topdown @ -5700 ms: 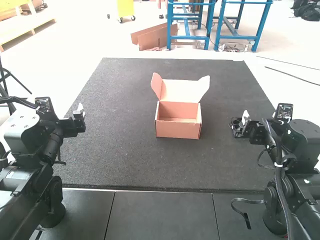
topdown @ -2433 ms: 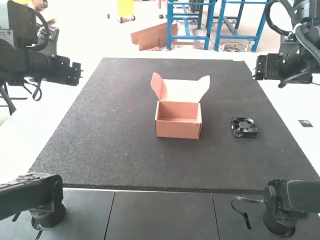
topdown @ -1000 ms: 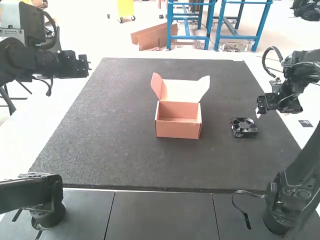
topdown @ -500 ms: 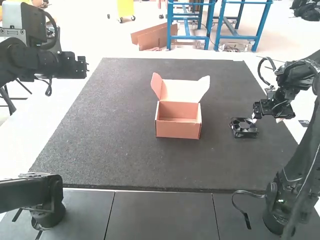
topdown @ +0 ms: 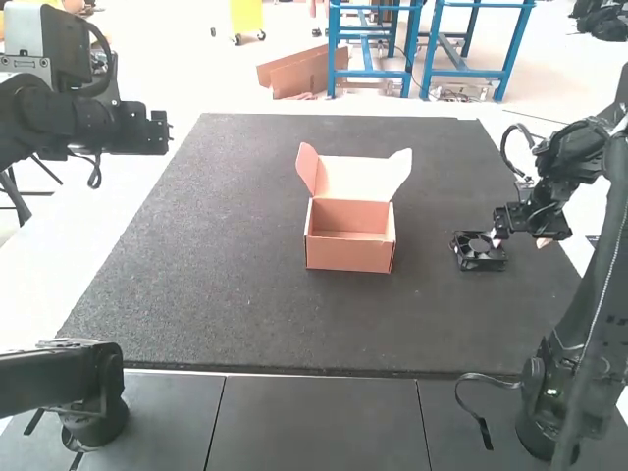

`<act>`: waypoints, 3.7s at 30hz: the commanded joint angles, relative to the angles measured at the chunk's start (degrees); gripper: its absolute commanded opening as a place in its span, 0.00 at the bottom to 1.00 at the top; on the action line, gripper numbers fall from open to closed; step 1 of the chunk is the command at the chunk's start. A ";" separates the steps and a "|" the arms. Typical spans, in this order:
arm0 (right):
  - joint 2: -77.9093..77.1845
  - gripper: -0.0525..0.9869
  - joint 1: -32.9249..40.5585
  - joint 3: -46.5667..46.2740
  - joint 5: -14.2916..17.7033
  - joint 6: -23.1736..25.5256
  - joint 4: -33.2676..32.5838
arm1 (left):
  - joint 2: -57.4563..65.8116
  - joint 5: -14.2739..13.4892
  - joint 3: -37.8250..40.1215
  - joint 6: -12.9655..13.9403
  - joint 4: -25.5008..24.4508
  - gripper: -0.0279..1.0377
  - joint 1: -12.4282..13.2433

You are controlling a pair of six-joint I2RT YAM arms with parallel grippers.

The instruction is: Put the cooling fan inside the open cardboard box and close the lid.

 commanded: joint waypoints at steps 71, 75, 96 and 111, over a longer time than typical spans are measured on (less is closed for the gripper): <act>-34.80 0.05 36.57 4.53 -10.74 50.22 -24.14 | -11.89 0.41 -7.78 2.66 -3.84 0.94 -4.86; -30.58 0.05 39.38 6.55 -10.74 51.98 -22.47 | -13.56 0.41 -8.31 2.66 -5.16 0.93 -4.86; -11.51 0.05 42.28 9.63 -3.00 50.05 -7.44 | -16.37 -0.29 -9.45 2.48 -5.86 0.94 -4.68; -5.80 0.05 42.20 6.46 -0.89 44.60 -3.58 | -16.29 -0.56 -9.10 2.48 -6.39 0.94 -4.33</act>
